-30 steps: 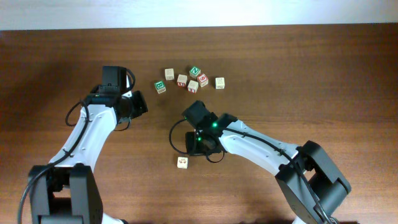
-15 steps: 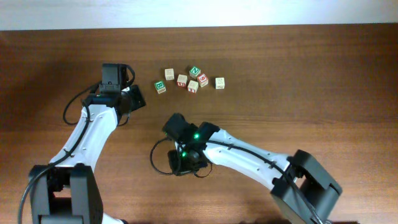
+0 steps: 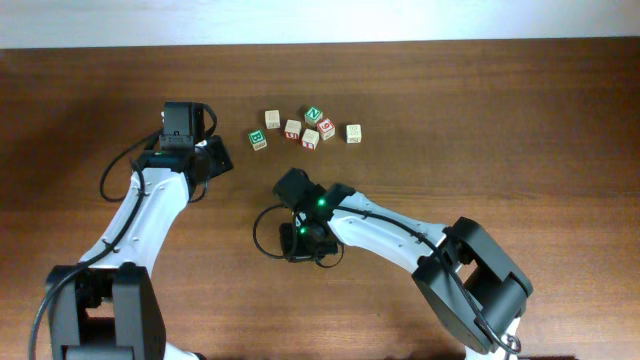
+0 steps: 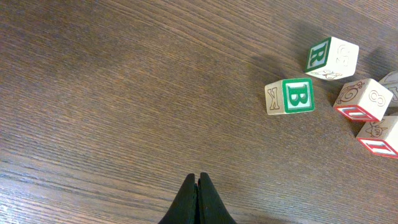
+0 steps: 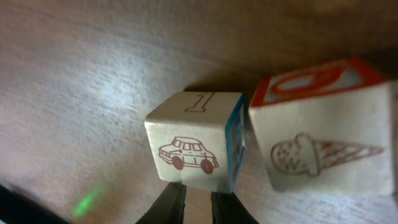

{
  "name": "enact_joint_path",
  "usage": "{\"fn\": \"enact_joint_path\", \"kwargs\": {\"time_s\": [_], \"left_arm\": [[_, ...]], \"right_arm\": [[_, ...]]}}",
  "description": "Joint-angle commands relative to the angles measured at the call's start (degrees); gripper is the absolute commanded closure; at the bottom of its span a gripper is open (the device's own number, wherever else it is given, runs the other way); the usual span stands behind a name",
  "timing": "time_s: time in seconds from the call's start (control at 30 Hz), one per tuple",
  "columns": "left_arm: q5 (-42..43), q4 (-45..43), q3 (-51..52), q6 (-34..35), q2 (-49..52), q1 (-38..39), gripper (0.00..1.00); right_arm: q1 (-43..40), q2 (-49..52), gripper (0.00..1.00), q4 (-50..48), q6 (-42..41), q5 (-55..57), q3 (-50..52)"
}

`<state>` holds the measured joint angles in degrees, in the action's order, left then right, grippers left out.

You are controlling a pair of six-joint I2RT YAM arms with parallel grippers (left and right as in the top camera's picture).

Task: Rotate 3 blocks

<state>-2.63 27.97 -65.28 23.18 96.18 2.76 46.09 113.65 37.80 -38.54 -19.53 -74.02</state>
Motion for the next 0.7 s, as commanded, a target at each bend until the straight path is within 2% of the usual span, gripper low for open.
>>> {"fn": "enact_joint_path", "kwargs": {"time_s": [0.0, 0.07, 0.2, 0.33, 0.53, 0.67], "left_arm": [[-0.6, 0.2, -0.8, 0.3, 0.4, -0.3, 0.98], [-0.6, 0.3, -0.8, 0.3, 0.4, -0.3, 0.98], [-0.7, 0.4, -0.8, 0.3, 0.4, -0.3, 0.98], [-0.7, 0.3, -0.8, 0.3, 0.4, -0.3, 0.98], [-0.7, 0.4, -0.8, 0.3, 0.5, -0.3, 0.98], [-0.7, 1.2, -0.4, 0.3, 0.6, -0.3, 0.99]], "right_arm": [[-1.6, 0.1, 0.84, -0.8, 1.1, 2.2, -0.3], [-1.7, 0.1, 0.89, 0.0, 2.4, 2.2, -1.4], [-1.1, -0.9, 0.9, 3.6, 6.3, 2.1, -6.3], [-0.7, -0.9, 0.88, 2.0, 6.8, 2.0, -7.4], [3.9, -0.7, 0.77, -4.7, 6.8, 2.7, -7.4], [5.7, -0.3, 0.76, -6.0, 6.8, 8.3, -7.4]]}}
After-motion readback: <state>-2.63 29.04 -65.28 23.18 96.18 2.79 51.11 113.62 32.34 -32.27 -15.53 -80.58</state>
